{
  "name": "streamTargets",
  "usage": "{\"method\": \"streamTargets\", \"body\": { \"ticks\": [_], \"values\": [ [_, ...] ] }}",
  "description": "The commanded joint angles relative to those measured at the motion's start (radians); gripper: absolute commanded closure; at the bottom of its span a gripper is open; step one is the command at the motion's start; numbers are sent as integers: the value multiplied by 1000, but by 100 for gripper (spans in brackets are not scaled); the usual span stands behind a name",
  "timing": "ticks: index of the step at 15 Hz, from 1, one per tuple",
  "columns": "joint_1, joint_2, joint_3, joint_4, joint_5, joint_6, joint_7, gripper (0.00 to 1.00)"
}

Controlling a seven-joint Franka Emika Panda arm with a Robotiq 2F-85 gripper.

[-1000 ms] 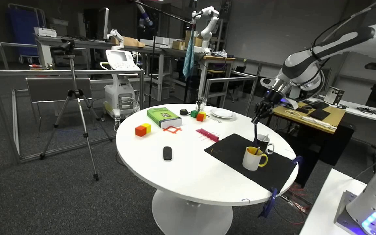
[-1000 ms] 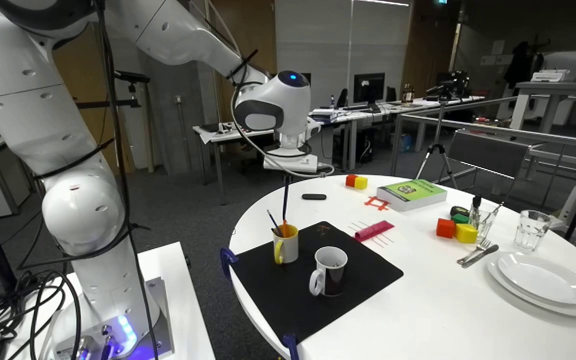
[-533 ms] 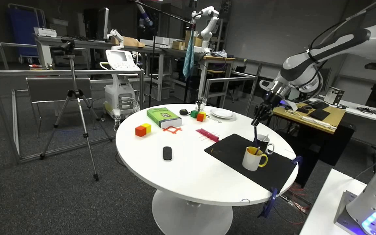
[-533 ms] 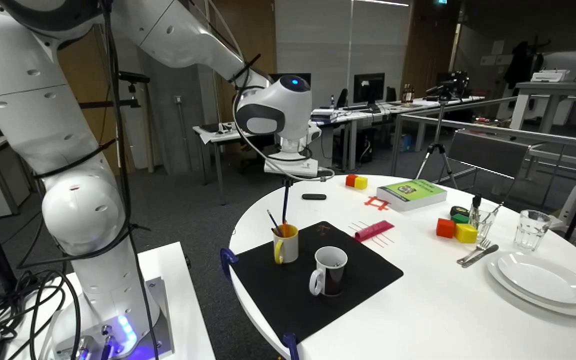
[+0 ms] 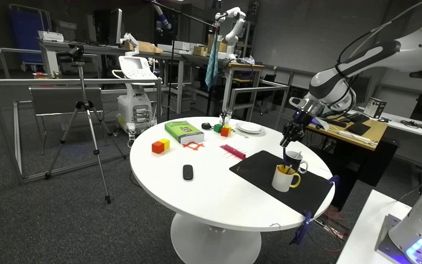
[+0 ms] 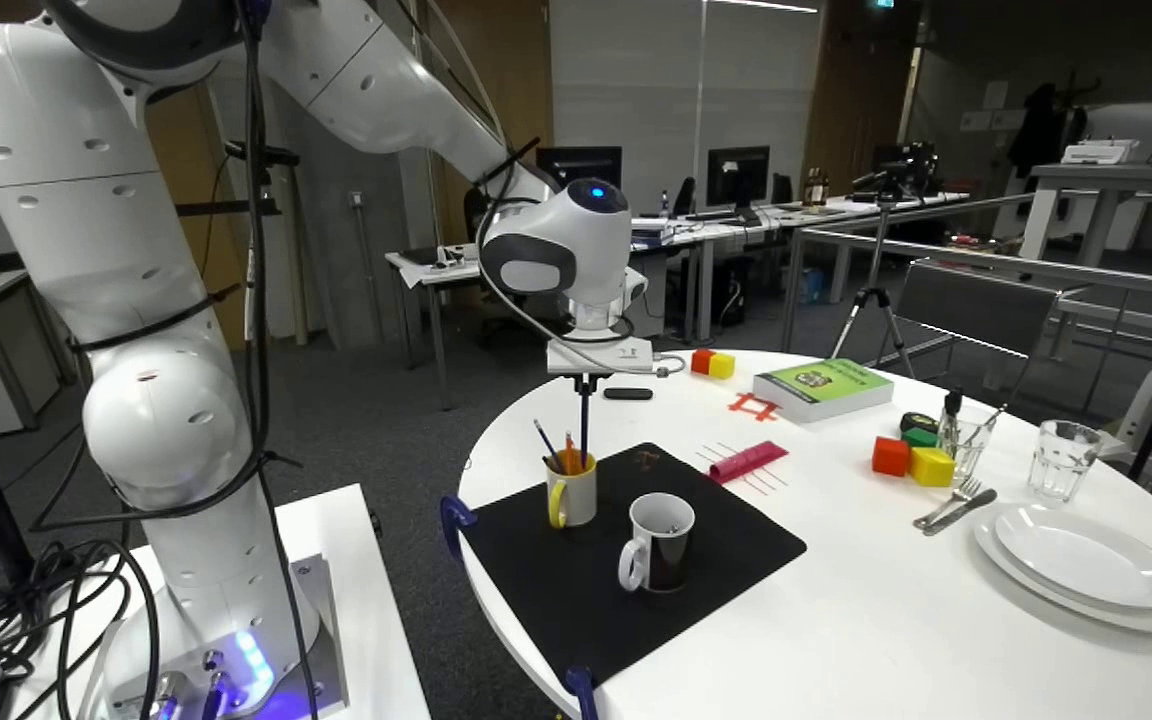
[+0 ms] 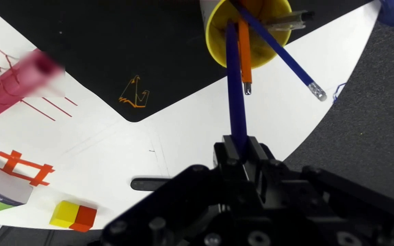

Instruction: Move the black pen to the white mug on the left.

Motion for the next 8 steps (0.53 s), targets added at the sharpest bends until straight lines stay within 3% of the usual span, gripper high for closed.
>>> {"method": "streamTargets", "body": {
  "ticks": [1,8],
  "values": [
    [-26,45,17,25,92,11,-134,97],
    [-61,124,40,48,163,-26,-280,97]
  ]
}}
